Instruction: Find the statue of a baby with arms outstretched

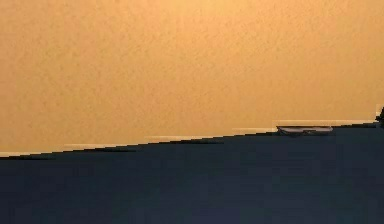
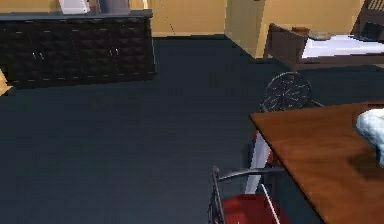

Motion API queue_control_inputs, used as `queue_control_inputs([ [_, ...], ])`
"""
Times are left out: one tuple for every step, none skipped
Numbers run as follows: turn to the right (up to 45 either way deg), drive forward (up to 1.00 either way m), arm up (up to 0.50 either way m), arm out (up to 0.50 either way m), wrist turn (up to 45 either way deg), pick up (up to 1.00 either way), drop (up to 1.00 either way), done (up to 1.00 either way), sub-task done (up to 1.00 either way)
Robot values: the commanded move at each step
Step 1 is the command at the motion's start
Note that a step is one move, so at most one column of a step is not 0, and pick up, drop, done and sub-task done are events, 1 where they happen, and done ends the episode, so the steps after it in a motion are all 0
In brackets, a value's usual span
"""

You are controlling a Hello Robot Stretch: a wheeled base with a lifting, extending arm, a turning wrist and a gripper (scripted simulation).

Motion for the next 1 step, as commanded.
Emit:
queue_control_inputs([
  [45.0, 0.00, 0.00, 0.00, 0.0, 0.00, 0.00, 0.00, 0.00],
])
